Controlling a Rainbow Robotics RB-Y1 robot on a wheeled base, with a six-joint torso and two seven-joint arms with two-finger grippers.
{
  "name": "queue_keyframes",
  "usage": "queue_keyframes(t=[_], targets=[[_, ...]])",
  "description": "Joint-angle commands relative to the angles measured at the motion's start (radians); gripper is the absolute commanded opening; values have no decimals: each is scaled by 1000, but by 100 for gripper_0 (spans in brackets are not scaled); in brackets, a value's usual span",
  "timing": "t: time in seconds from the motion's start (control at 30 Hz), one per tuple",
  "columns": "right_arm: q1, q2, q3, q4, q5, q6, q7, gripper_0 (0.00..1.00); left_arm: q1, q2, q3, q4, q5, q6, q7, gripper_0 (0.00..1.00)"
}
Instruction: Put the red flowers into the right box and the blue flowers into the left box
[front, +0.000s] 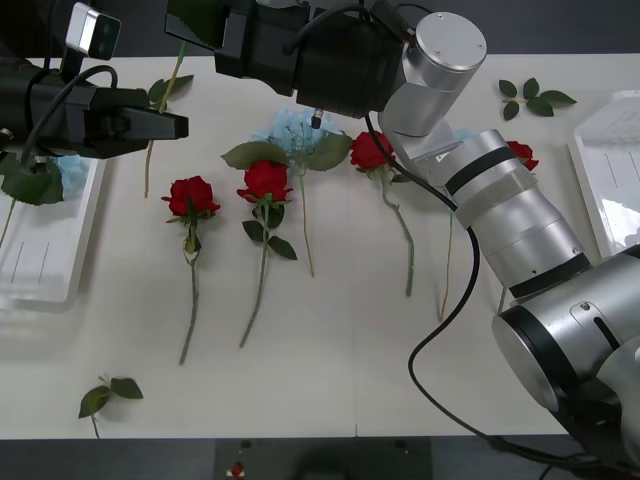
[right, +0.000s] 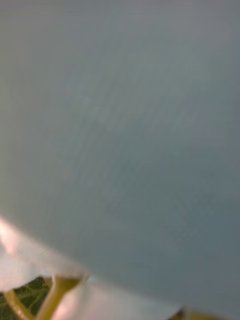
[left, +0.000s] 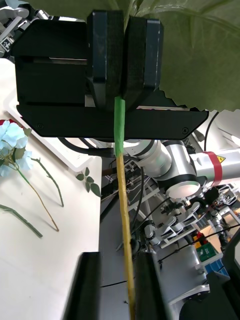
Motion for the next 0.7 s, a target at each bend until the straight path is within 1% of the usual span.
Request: queue_keyframes(t=[0.03,0.27,0.3,0.33,0.37,0.4,0.43,0.5,0.53,0.6,0.7], targets=[[-40,22,-1,-21,-5,11,-16,0,-40,9,11,-21,0,14,45,0],[-40,22,-1,-21,-3,15,-18,0,-42,9,11,-19,0,13,49,0],[-41,22,-1,-21,3,15,-15,4,-40,9,11,-19,0,14,49,0],[-41,22,-3,-21,12,15,-15,24,-42,9,11,-21,0,13,51,0],[-41,21,-6,-21,34,14,-15,59,-40,9,11,-21,0,14,51,0],[-41,22,-7,-21,43,15,-15,66,-40,9,11,-19,0,13,51,0],[-40,21,-9,-21,57,18,-16,77,-40,9,11,-21,0,13,52,0],[-40,21,-11,-21,78,21,-15,91,-40,9,11,-21,0,14,54,0],[-40,21,-12,-19,87,24,-16,94,-40,9,11,-21,0,13,55,0],[-41,19,-14,-21,93,29,-18,99,-40,12,11,-21,-2,13,60,0],[-40,19,-14,-21,93,29,-15,100,-40,23,11,-19,-20,4,68,0]])
